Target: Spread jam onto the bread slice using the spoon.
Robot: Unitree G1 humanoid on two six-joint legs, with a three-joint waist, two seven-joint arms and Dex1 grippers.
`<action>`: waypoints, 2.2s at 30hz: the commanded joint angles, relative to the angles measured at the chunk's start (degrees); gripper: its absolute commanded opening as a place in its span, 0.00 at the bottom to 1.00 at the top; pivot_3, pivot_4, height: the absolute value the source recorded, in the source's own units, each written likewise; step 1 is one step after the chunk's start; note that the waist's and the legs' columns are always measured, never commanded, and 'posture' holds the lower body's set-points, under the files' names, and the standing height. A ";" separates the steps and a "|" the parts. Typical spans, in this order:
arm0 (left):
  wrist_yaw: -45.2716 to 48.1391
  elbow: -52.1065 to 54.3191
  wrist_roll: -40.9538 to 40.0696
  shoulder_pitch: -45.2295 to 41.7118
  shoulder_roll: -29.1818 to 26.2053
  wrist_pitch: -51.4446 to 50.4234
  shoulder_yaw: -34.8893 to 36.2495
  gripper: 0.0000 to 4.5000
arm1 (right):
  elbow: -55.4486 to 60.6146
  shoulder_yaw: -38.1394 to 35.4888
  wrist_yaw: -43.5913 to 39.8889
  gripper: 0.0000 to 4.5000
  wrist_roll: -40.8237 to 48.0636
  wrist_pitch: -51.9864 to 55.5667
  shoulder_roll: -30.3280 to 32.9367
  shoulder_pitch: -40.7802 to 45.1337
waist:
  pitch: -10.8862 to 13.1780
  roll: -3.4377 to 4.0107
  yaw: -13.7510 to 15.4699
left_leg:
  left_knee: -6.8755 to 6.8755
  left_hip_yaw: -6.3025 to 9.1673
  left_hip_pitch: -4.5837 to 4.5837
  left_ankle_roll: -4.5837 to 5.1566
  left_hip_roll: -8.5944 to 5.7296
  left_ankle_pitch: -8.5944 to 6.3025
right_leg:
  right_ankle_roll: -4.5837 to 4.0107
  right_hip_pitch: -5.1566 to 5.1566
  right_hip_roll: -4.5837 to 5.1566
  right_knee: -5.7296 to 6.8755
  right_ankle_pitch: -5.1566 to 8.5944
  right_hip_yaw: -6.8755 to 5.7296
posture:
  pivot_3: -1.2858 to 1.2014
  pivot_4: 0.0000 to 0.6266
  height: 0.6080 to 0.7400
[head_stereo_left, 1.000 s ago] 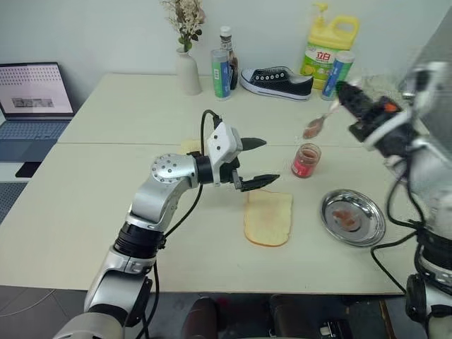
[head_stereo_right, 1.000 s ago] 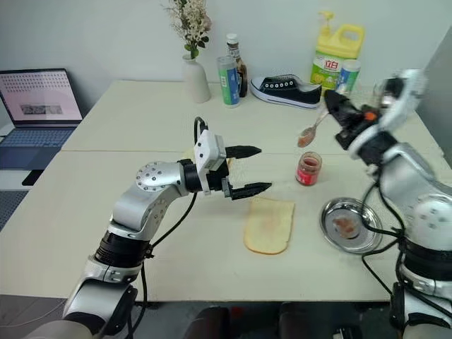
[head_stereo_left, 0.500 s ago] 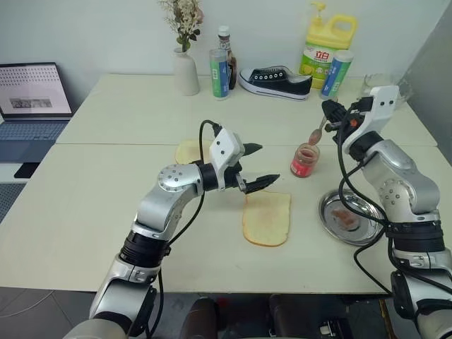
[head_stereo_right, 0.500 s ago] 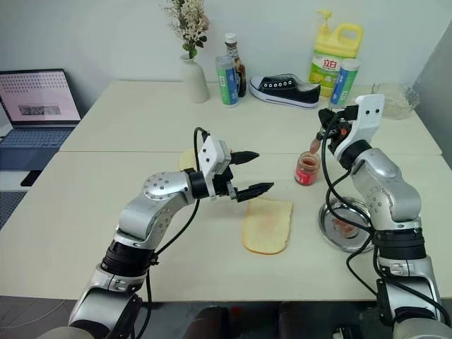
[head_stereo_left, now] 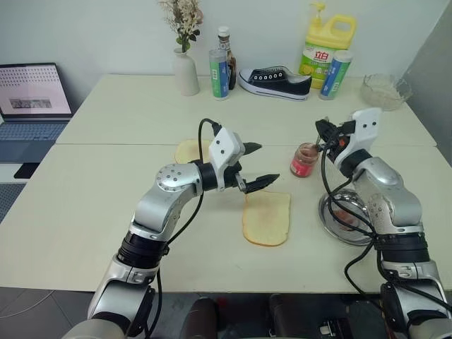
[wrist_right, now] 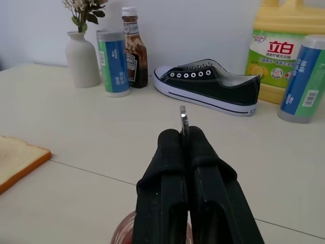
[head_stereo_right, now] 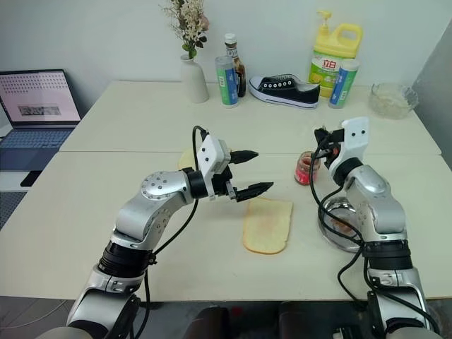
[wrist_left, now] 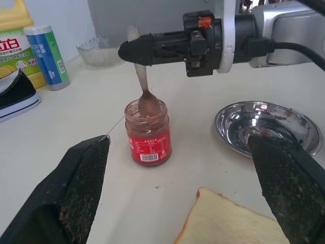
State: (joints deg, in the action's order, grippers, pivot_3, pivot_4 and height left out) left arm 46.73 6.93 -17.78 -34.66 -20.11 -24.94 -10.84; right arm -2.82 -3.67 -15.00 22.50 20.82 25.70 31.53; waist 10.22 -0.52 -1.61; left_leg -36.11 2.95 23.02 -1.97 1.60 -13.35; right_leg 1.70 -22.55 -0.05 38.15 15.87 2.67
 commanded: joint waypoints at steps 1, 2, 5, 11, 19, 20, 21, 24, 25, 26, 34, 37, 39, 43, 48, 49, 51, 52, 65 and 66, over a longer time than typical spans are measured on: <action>-0.52 3.06 -0.31 -0.79 -0.15 0.05 0.75 1.00 | 0.17 -0.79 -0.28 0.01 -2.24 -1.27 -0.88 -0.89 | 0.00 0.00 0.00 | 0.00 0.00 0.00 0.00 0.00 0.00 | 0.00 0.00 0.00 0.00 0.00 0.00 | 0.52 0.24 1.00; -0.51 3.07 -0.34 -0.82 -0.19 0.03 0.83 1.00 | 0.03 -0.97 -0.13 0.01 -2.37 -0.86 -1.33 -1.00 | 0.00 0.00 0.00 | 0.00 0.00 0.00 0.00 0.00 0.00 | 0.00 0.00 0.00 0.00 0.00 0.01 | 0.52 0.24 1.00; -0.56 3.24 -0.35 -0.73 -0.25 -0.03 0.91 1.00 | -0.64 -1.59 0.09 0.01 -2.89 -0.27 -2.29 -1.02 | 0.00 0.00 -0.01 | -0.01 -0.01 -0.01 0.00 0.00 0.00 | 0.00 0.00 0.00 0.03 0.00 0.02 | 0.52 0.24 1.00; -0.78 3.18 -0.26 -0.70 0.30 0.13 0.66 1.00 | -0.46 -3.97 1.09 0.01 -1.55 2.49 -4.81 -0.05 | 0.00 0.00 0.00 | -0.02 -0.01 -0.01 -0.01 -0.01 0.01 | 0.00 0.00 0.01 0.04 0.00 0.01 | 0.52 0.24 1.00; -0.54 2.40 -0.19 -0.94 0.12 0.82 0.87 1.00 | 0.20 -9.66 4.36 0.01 4.46 9.20 -9.62 3.10 | 0.00 0.00 -0.04 | -0.02 -0.01 -0.04 -0.01 0.00 0.01 | -0.01 0.00 0.01 0.11 0.00 0.02 | 0.52 0.24 1.00; -0.51 2.38 -0.19 -0.93 0.08 0.88 0.90 1.00 | 0.43 -10.35 4.76 0.01 5.15 10.05 -10.06 3.44 | 0.00 0.00 -0.05 | -0.02 -0.01 -0.05 -0.02 -0.01 0.01 | -0.01 0.00 0.01 0.15 0.00 0.02 | 0.52 0.24 1.00; -0.49 2.37 -0.19 -0.91 0.05 0.94 0.92 1.00 | 0.63 -10.74 5.00 0.01 5.52 10.65 -10.30 3.64 | 0.00 0.00 -0.05 | -0.03 -0.01 -0.07 -0.02 -0.01 0.01 | -0.01 0.00 0.01 0.19 0.00 0.02 | 0.52 0.24 1.00; -0.54 2.24 -0.04 -0.66 0.02 1.28 0.87 1.00 | 0.80 -13.47 6.69 0.01 8.31 13.20 -11.27 4.85 | 0.00 0.00 -0.07 | -0.04 -0.01 -0.10 -0.02 -0.01 0.01 | -0.01 -0.03 0.01 0.35 0.01 0.02 | 0.52 0.24 1.00; -0.59 2.25 0.05 -0.57 0.05 1.39 0.79 1.00 | 0.82 -14.35 7.25 0.01 9.16 13.89 -11.53 5.23 | 0.00 0.00 -0.08 | -0.05 -0.01 -0.10 -0.02 -0.02 0.01 | -0.01 -0.05 0.01 0.40 0.01 0.03 | 0.52 0.24 1.00; -0.62 2.24 0.11 -0.49 0.08 1.49 0.73 1.00 | 0.84 -15.22 7.89 0.01 10.01 14.51 -11.84 5.58 | 0.00 0.00 -0.09 | -0.06 -0.01 -0.10 -0.02 -0.02 0.01 | -0.01 -0.07 0.01 0.44 0.01 0.03 | 0.52 0.24 1.00; -0.50 1.92 0.25 -0.77 0.14 1.75 0.66 1.00 | 0.77 -24.90 16.83 0.01 20.63 20.76 -15.52 8.85 | 0.00 0.01 -0.18 | -0.09 -0.02 -0.12 -0.03 -0.01 0.02 | -0.03 -0.16 -0.01 0.69 0.02 0.06 | 0.52 0.24 1.00; -0.12 1.02 0.56 -1.15 -0.21 2.36 0.80 1.00 | 0.29 -27.90 19.76 0.01 24.72 22.10 -16.56 9.56 | 0.00 0.01 -0.19 | -0.09 -0.03 -0.12 -0.02 -0.02 0.02 | -0.03 -0.17 -0.01 0.70 0.03 0.06 | 0.52 0.24 1.00; 0.09 0.63 0.65 -1.34 -0.35 2.63 0.87 1.00 | 0.21 -28.94 21.02 0.01 26.41 22.56 -16.89 9.81 | 0.00 0.01 -0.20 | -0.09 -0.04 -0.11 -0.02 -0.02 0.02 | -0.04 -0.18 -0.01 0.70 0.03 0.07 | 0.52 0.24 1.00; 0.39 0.14 0.82 -1.56 -0.46 3.03 0.92 1.00 | -0.16 -31.44 24.08 0.01 30.71 22.68 -17.69 10.45 | 0.00 0.01 -0.21 | -0.09 -0.06 -0.10 -0.02 -0.02 0.02 | -0.04 -0.22 -0.02 0.71 0.03 0.09 | 0.52 0.24 1.00; 0.62 -0.28 0.97 -1.74 -0.54 3.30 1.00 1.00 | -0.61 -33.63 27.16 0.01 35.42 22.28 -18.35 10.86 | 0.00 0.01 -0.22 | -0.08 -0.08 -0.06 -0.02 -0.01 0.02 | -0.04 -0.29 -0.03 0.74 0.03 0.12 | 0.52 0.24 1.00; 0.70 -0.35 0.99 -1.77 -0.57 3.35 0.99 1.00 | -0.66 -34.30 27.98 0.01 36.69 21.93 -18.65 11.11 | 0.00 0.01 -0.23 | -0.08 -0.08 -0.06 -0.02 -0.01 0.02 | -0.04 -0.30 -0.03 0.74 0.03 0.12 | 0.52 0.24 1.00; 0.88 -0.43 0.98 -1.81 -0.66 3.42 1.01 1.00 | -0.66 -35.51 29.29 0.01 39.18 21.25 -19.04 11.57 | 0.00 0.01 -0.23 | -0.08 -0.08 -0.05 -0.02 0.00 0.02 | -0.04 -0.30 -0.04 0.75 0.03 0.13 | 0.52 0.24 1.00; 1.35 -0.31 0.80 -1.73 -0.96 3.37 1.05 1.00 | -0.39 -36.21 29.93 0.01 40.83 20.89 -19.21 11.80 | 0.00 0.01 -0.23 | -0.08 -0.08 -0.05 -0.02 0.00 0.02 | -0.04 -0.31 -0.04 0.75 0.03 0.13 | 0.52 0.24 1.00; 18.56 7.85 -5.24 7.02 -17.49 1.25 2.58 1.00 | 22.19 -23.13 35.35 0.01 64.92 32.45 -13.45 5.53 | -0.01 0.08 -0.97 | 0.02 -0.13 0.08 0.00 0.13 0.02 | -0.26 -0.63 -0.17 0.85 0.16 0.23 | 0.52 0.24 1.00; 19.91 8.98 -6.26 8.36 -19.07 0.72 2.96 1.00 | 24.43 -20.45 34.16 0.01 64.40 33.82 -11.57 4.18 | -0.01 0.08 -1.02 | 0.02 -0.11 0.11 0.00 0.13 0.02 | -0.27 -0.64 -0.17 0.84 0.17 0.21 | 0.52 0.24 1.00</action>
State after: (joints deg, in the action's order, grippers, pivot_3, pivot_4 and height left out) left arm 64.16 12.52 -21.84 -26.99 -37.70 -23.77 -9.69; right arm 16.82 -27.49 20.87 85.12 52.35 12.50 36.56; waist 10.21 -0.44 -2.63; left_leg -36.08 2.84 23.12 -1.97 1.73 -13.34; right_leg 1.42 -23.19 -0.22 38.98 16.05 2.88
